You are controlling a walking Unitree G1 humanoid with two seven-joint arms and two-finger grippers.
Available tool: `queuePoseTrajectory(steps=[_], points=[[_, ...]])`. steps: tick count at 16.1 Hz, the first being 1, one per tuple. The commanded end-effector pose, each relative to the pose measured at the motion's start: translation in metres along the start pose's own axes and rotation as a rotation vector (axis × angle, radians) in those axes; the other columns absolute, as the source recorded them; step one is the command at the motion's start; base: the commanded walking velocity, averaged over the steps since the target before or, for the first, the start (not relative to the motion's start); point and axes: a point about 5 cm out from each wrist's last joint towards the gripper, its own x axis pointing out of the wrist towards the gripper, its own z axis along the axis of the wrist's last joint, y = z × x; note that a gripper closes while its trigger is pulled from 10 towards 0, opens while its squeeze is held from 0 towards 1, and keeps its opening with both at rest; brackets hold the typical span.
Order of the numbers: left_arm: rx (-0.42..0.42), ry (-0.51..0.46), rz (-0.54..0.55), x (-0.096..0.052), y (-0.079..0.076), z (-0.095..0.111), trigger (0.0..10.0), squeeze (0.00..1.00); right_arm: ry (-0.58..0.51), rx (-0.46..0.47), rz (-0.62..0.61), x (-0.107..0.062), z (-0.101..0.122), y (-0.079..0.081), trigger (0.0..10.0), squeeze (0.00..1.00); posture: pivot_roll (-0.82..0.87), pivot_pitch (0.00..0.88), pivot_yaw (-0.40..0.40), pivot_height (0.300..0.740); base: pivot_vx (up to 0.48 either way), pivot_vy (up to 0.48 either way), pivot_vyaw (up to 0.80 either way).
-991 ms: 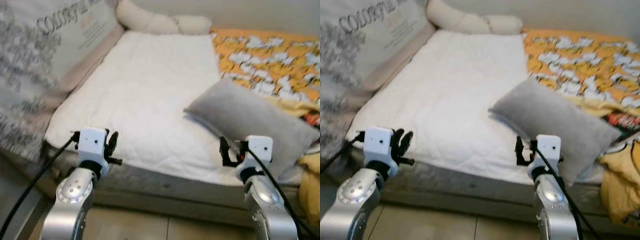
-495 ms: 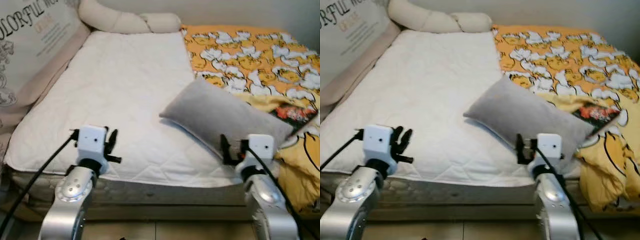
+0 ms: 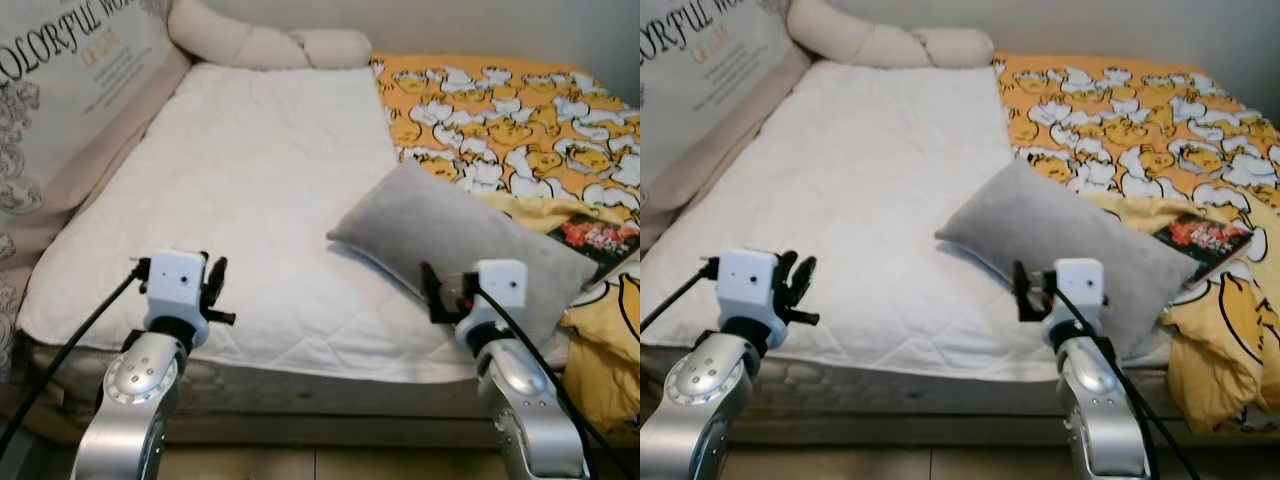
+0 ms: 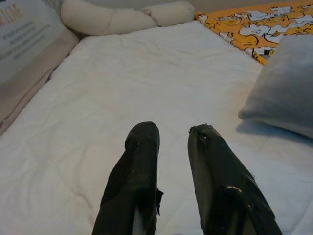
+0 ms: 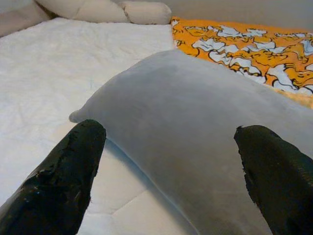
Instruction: Clean up the room
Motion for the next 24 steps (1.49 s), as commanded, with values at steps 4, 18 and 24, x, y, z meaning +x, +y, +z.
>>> queuePoseTrajectory(steps=[4, 18, 24], points=[[-0.008, 0.0, -0.013, 0.0009, -0.0026, -0.0005, 10.0, 0.0, 0.004, 0.007, -0.021, -0.001, -0.0016, -0.0051, 10.0, 0.0, 0.02, 0.0, -0.016, 0.74, 0.285, 0.0, 0.0], [-0.003, 0.0, -0.013, 0.0023, -0.001, -0.0009, 10.0, 0.0, 0.002, 0.016, -0.026, 0.0003, -0.0016, -0.0049, 10.0, 0.0, 0.02, 0.0, -0.008, 0.74, 0.305, 0.0, 0.0], [-0.003, 0.002, -0.011, 0.0022, -0.0008, -0.0011, 10.0, 0.0, 0.004, 0.019, -0.021, -0.0001, -0.002, -0.0037, 10.0, 0.0, 0.03, 0.0, -0.008, 0.74, 0.303, 0.0, 0.0]])
